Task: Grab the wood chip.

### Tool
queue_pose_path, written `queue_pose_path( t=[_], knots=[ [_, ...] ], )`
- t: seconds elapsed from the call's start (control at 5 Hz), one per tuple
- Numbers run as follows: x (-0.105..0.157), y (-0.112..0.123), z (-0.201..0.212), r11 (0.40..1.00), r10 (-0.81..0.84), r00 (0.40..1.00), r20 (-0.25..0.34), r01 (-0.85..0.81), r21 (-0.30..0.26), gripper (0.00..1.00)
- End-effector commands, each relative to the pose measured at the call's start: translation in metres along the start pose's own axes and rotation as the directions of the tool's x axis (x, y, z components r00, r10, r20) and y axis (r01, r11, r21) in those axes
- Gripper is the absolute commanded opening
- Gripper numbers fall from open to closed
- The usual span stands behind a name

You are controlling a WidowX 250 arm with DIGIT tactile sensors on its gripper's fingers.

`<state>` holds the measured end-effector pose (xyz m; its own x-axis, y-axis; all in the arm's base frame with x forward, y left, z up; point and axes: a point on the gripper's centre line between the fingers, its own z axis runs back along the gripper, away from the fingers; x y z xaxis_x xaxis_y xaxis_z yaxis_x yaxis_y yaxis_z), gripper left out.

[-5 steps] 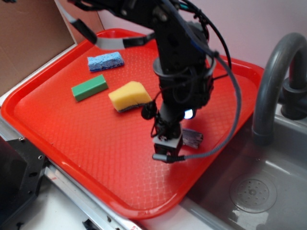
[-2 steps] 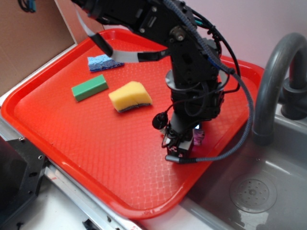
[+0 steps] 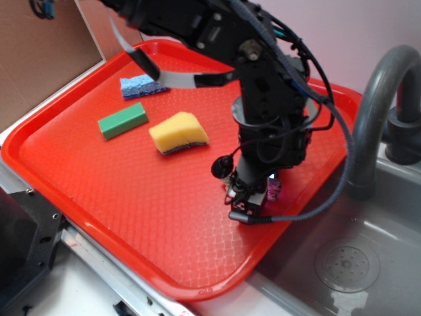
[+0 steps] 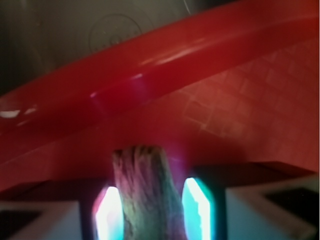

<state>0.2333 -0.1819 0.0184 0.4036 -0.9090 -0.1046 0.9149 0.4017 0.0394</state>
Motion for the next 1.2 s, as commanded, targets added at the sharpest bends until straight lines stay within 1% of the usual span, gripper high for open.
queue_pose_path(
  t=[0.0,0.2,0.4,0.6,0.8,1.0],
  knots=[
    [-0.055,0.023,0.066,0.913,0.403,0.899,0.168,-0.408,-0.007,0.00],
    [-0.079,0.014,0.102,0.783,0.617,0.757,0.216,-0.619,-0.066,0.00],
    [-0.107,-0.001,0.134,0.603,0.793,0.575,0.200,-0.789,-0.121,0.00],
    [-0.133,-0.014,0.147,0.374,0.927,0.348,0.142,-0.894,-0.247,0.00],
    [-0.133,-0.022,0.146,0.174,0.984,0.164,0.066,-0.966,-0.191,0.00],
    [-0.133,-0.016,0.140,0.184,0.983,0.179,0.041,-0.964,-0.194,0.00]
  ],
)
